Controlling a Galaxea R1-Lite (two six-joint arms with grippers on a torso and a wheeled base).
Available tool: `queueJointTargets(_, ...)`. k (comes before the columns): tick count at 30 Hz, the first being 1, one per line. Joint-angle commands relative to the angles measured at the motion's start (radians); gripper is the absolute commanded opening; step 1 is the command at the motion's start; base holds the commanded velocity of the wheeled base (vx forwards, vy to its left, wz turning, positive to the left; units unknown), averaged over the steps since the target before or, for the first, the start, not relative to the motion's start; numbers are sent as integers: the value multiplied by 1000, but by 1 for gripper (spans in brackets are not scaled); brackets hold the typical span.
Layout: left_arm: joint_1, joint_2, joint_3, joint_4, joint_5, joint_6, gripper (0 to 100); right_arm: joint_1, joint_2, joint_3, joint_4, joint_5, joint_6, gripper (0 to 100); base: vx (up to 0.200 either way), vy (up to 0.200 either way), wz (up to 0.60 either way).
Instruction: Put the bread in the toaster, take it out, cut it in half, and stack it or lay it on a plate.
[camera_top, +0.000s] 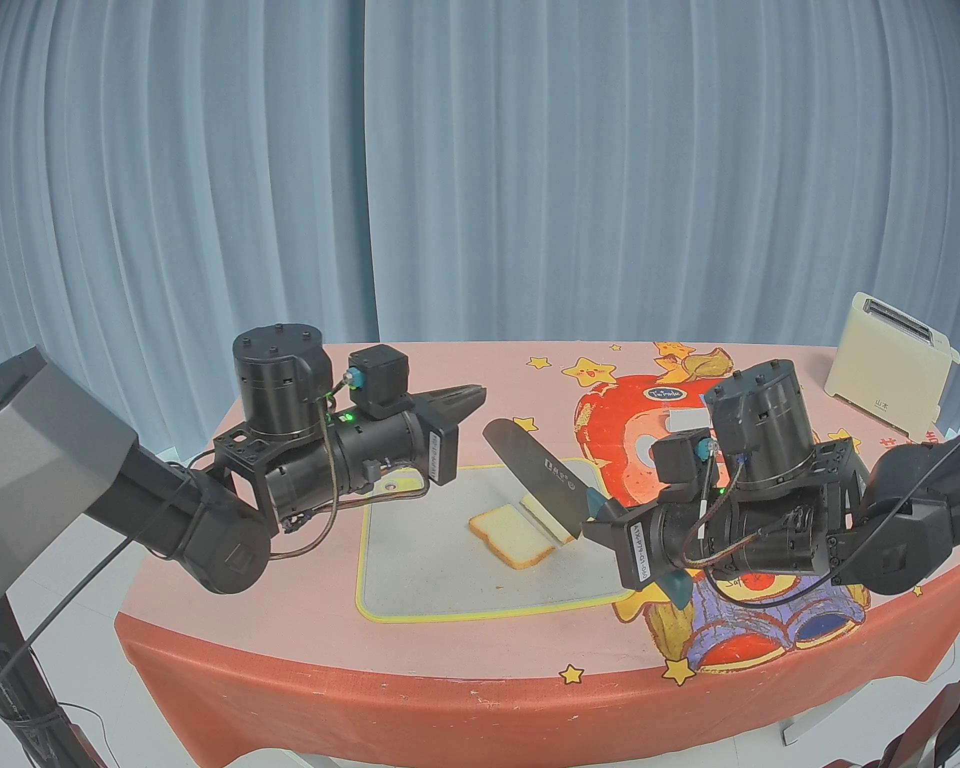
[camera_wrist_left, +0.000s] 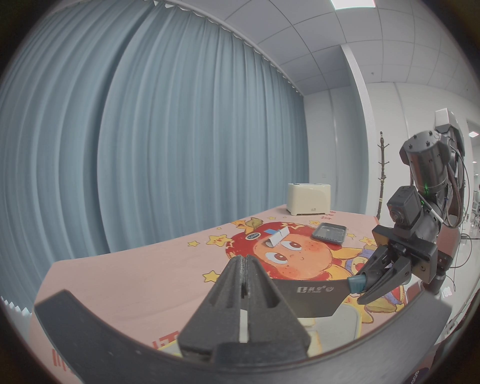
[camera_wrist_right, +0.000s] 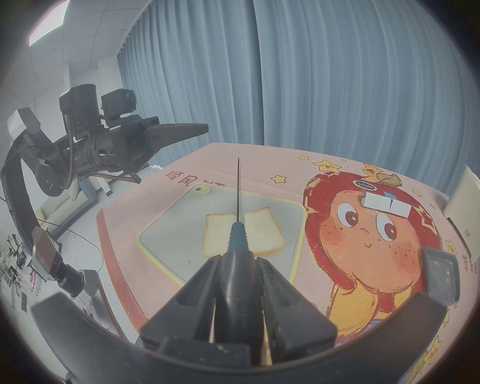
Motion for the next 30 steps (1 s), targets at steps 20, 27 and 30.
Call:
queueJointTargets(20,57,-212,376,-242,51,0,0,-4,-61,8,-3,2,5,0,0,0,0)
queueJointTargets(27,88,-282,465,-259,50,0,0,-9,-65,8,-3,-15,32,0,0,0,0)
queueJointTargets(30,113,-318,495,-259,50,-1,0,-1,-76,15,-1,-31,32,0,0,0,0)
